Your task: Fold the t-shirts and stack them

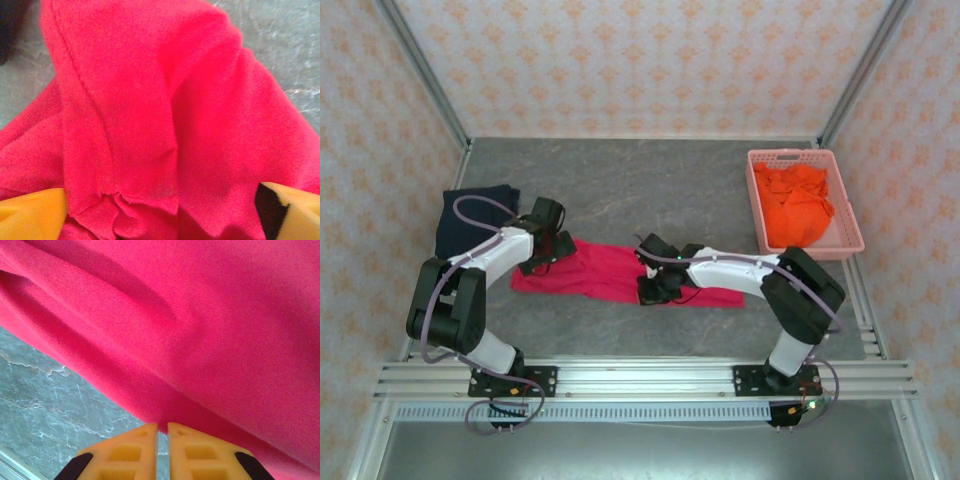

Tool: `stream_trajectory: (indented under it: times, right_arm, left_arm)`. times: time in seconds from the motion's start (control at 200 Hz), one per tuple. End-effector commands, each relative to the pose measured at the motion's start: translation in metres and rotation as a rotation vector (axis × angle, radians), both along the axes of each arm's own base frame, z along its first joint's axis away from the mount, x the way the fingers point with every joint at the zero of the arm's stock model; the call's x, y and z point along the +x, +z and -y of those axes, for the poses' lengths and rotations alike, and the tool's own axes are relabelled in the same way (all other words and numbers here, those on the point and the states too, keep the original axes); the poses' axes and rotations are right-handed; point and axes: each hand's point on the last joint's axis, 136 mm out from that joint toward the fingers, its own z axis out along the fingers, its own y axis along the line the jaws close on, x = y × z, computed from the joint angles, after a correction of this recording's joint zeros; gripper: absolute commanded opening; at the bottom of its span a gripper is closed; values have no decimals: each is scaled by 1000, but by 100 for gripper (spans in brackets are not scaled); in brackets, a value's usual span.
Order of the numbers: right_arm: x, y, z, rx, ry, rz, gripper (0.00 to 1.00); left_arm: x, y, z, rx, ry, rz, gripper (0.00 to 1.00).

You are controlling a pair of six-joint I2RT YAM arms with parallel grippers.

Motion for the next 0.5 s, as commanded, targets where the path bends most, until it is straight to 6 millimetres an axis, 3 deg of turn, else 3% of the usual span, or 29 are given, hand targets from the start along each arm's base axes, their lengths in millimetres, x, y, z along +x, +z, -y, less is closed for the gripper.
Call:
stream_trajectory:
  times: [0.0,0.06,0.13,0.26,0.36,0.495]
  right_arm:
    - [24,33,6,16,-27,132,18]
    - [43,43,11,34,-75,174,23]
    - [67,41,28,15,-150,213,25]
    - [99,15,64,-66,-251,192,23]
    - [102,-7,82,-137,-254,161,20]
    - [88,-28,94,-195,-233,113,19]
  left_arm:
    - [-5,-10,0,-21,9,-16,87]
    - [-3,-15,2,-30,18,-22,74]
    - [-1,-18,3,-31,21,-29,61]
    - [0,-19,1,-19,19,-36,46]
    - [1,-22,-1,-3,7,-48,42]
    - [11,-27,2,4,-20,-69,39]
